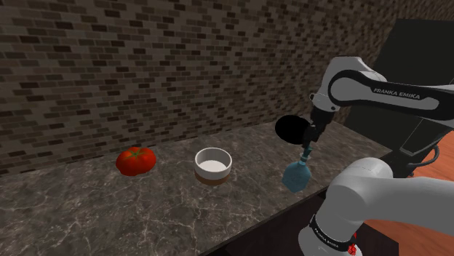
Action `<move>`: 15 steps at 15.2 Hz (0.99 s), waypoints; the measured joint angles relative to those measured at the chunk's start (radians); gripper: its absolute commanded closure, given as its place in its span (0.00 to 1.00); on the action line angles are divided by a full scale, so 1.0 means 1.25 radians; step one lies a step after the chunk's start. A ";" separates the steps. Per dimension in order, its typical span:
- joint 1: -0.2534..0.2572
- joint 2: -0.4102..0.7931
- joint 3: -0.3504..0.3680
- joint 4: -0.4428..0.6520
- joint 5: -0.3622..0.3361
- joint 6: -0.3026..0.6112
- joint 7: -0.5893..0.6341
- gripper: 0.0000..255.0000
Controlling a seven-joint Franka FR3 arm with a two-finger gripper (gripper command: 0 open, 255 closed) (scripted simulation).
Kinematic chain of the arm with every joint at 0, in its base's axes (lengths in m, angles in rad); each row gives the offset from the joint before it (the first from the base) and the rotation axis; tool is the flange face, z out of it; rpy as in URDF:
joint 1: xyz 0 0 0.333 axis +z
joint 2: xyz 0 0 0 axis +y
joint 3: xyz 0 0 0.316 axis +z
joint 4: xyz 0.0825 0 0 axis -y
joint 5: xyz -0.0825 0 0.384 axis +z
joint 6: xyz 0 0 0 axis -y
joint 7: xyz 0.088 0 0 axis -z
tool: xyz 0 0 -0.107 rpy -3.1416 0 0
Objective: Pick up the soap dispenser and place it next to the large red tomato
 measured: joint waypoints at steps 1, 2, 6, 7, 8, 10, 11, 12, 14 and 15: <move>-0.005 0.002 -0.010 -0.009 -0.009 0.012 -0.004 0.00; -0.008 0.002 -0.015 -0.021 -0.014 0.023 -0.004 0.00; -0.019 0.003 -0.033 -0.061 -0.033 0.062 -0.006 0.00; -0.020 0.003 -0.035 -0.069 -0.036 0.071 -0.004 0.00; -0.021 0.005 -0.038 -0.073 -0.038 0.075 -0.005 0.00; -0.022 0.005 -0.039 -0.076 -0.040 0.079 -0.005 0.00; -0.022 0.005 -0.039 -0.077 -0.040 0.079 -0.005 0.00; -0.022 0.005 -0.039 -0.077 -0.040 0.080 -0.005 0.00; -0.022 0.005 -0.039 -0.077 -0.040 0.080 -0.005 1.00; -0.022 0.005 -0.039 -0.077 -0.040 0.080 -0.005 1.00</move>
